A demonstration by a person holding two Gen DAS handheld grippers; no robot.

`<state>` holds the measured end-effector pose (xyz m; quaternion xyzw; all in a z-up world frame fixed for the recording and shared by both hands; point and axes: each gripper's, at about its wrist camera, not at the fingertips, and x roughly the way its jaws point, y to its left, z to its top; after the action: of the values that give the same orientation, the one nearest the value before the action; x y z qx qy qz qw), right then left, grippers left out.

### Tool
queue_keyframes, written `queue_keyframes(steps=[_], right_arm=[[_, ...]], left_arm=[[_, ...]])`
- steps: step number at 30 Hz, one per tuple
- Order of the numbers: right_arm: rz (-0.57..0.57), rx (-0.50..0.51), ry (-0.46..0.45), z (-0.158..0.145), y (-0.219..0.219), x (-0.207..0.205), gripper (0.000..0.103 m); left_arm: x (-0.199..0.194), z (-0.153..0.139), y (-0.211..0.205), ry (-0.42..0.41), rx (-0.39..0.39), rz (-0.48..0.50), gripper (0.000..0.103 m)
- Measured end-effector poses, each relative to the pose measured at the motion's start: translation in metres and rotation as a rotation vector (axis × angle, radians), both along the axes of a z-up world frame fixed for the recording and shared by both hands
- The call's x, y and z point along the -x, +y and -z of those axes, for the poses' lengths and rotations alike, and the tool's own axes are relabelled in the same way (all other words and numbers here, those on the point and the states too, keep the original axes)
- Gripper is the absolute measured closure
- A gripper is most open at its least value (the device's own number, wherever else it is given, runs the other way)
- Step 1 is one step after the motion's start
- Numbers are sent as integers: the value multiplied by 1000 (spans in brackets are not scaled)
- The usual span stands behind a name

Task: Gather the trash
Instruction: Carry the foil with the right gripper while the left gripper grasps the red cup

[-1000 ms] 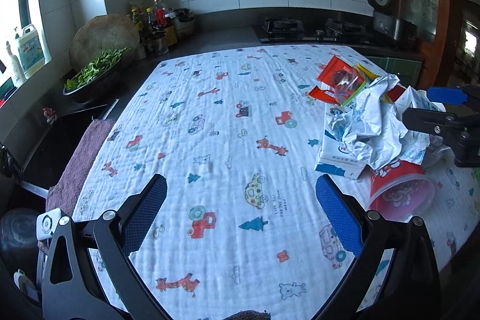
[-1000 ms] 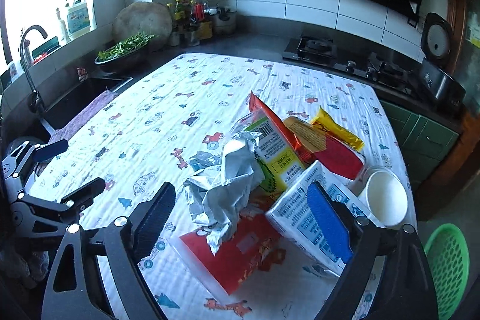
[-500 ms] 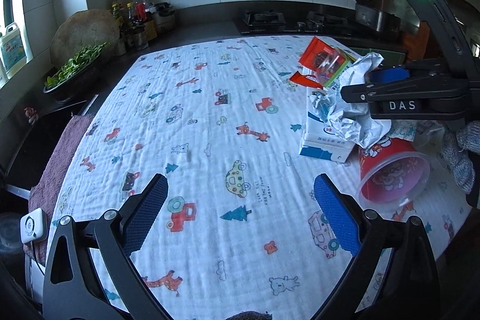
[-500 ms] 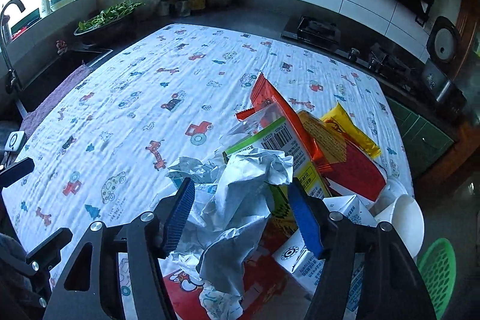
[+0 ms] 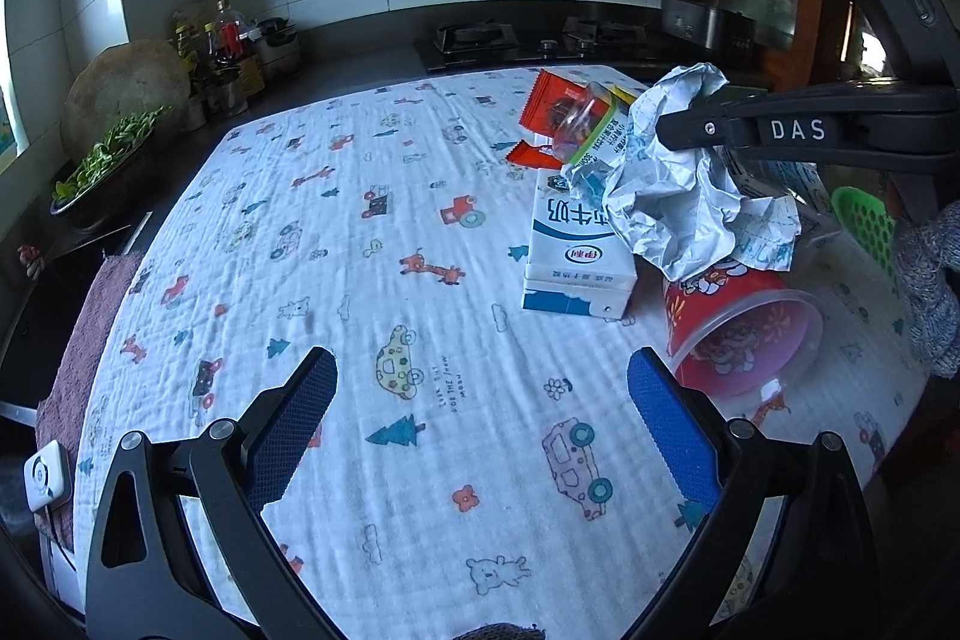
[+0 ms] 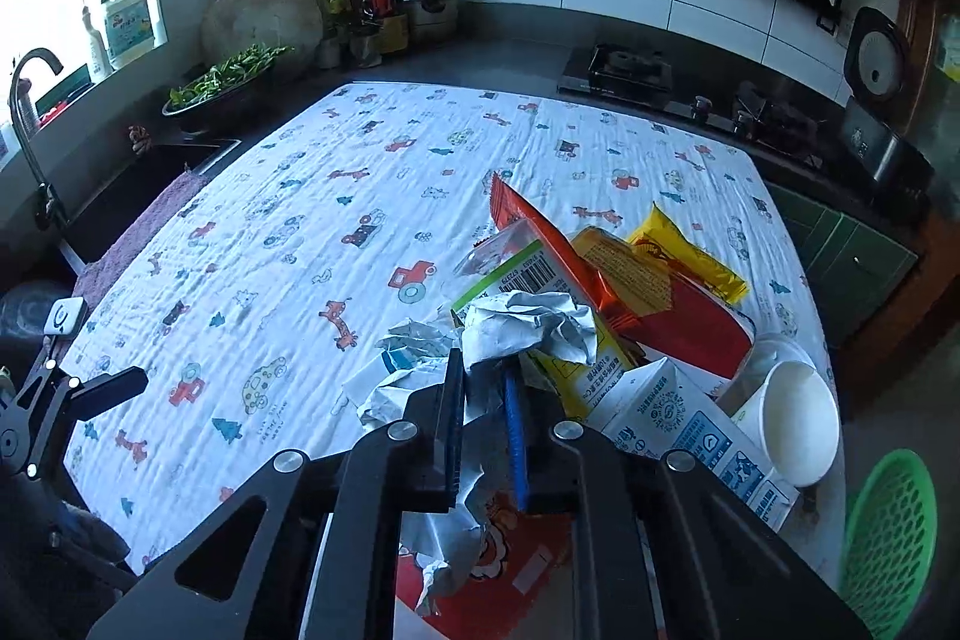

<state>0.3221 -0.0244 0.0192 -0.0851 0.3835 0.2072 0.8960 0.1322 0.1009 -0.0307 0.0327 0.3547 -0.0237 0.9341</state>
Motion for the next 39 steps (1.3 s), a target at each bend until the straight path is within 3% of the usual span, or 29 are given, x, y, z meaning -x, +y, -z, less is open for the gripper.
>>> queue_keyframes(steps=[7,17,22,28,34,39], right_arm=[[11,-57,-31,-18,-17,13,92],[99,-92,-96,-41,-75,44,92],[180,-89,-103,-38,-116,60,92],[298,-83,-88,-25,-174,73,92],[410,-86,-71,-11,-230,85,92],[485,-81,-43,5,-270,88,92]], left_arm=[[0,-1,-10,-3,-3,31,7],[-11,4,-38,8,33,130,27],[-21,12,-61,17,10,195,37],[-33,24,-81,35,-22,228,59],[-31,26,-85,38,-22,203,92],[-22,16,-80,29,-12,177,99]])
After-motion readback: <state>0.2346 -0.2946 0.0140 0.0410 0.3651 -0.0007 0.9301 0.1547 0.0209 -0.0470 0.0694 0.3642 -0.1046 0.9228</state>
